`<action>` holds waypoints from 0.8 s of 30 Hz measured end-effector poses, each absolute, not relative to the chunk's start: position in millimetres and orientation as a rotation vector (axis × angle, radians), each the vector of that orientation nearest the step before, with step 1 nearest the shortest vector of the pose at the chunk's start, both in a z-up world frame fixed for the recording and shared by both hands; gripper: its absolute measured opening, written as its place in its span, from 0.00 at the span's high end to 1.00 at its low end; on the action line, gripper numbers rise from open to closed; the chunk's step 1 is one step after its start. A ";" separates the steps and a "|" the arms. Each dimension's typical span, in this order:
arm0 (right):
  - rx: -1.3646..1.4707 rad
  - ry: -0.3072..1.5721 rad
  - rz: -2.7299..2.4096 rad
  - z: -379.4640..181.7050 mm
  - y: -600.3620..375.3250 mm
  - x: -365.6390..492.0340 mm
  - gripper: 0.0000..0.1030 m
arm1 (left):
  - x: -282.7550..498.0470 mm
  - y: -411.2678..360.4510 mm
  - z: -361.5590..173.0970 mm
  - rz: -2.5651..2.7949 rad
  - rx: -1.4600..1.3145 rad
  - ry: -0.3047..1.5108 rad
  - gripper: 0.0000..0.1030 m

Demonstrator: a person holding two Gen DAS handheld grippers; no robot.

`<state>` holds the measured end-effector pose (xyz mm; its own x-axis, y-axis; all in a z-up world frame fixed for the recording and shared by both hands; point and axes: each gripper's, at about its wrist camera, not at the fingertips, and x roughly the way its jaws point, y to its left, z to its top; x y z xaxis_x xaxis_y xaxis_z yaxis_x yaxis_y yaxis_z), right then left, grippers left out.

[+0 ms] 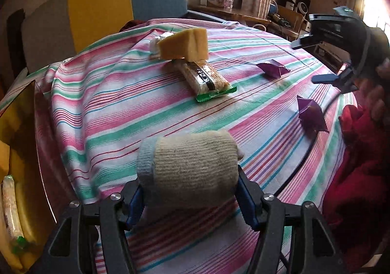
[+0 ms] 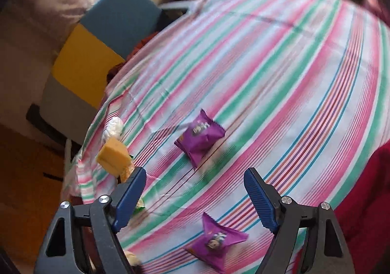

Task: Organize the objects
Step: 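Hold the sock roll with the left gripper while the right gripper grasps a purple snack packet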

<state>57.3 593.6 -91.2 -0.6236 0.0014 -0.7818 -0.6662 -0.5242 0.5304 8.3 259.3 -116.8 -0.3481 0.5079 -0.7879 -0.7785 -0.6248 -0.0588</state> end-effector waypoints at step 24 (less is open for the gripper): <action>-1.399 0.782 2.200 -121.8 570.7 -37.2 0.69 | 10.9 248.5 -120.1 2.041 -0.987 0.340 0.36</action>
